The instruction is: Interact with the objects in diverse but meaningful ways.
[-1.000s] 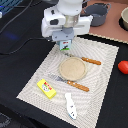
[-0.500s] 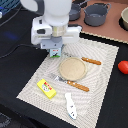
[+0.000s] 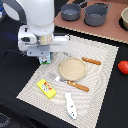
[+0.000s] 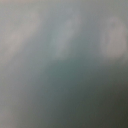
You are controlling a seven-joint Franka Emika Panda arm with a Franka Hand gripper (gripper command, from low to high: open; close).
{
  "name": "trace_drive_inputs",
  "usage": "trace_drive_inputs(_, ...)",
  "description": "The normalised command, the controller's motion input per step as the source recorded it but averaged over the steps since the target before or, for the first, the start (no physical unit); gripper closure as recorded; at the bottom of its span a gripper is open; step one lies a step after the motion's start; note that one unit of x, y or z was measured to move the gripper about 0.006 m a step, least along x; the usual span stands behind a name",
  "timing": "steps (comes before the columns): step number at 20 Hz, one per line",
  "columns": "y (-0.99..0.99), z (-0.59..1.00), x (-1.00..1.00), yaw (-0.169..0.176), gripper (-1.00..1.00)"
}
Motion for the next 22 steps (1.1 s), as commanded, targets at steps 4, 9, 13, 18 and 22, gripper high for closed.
trace_drive_inputs(4,0.11,1.0,-0.21,-0.017,-1.0)
trace_drive_inputs(9,0.15,1.0,-0.2,-0.01,-1.0)
trace_drive_inputs(13,0.21,1.0,-0.1,-0.002,-1.0)
trace_drive_inputs(18,0.15,0.88,0.14,-0.015,-1.0)
trace_drive_inputs(22,0.02,0.68,0.76,-0.003,-1.0)
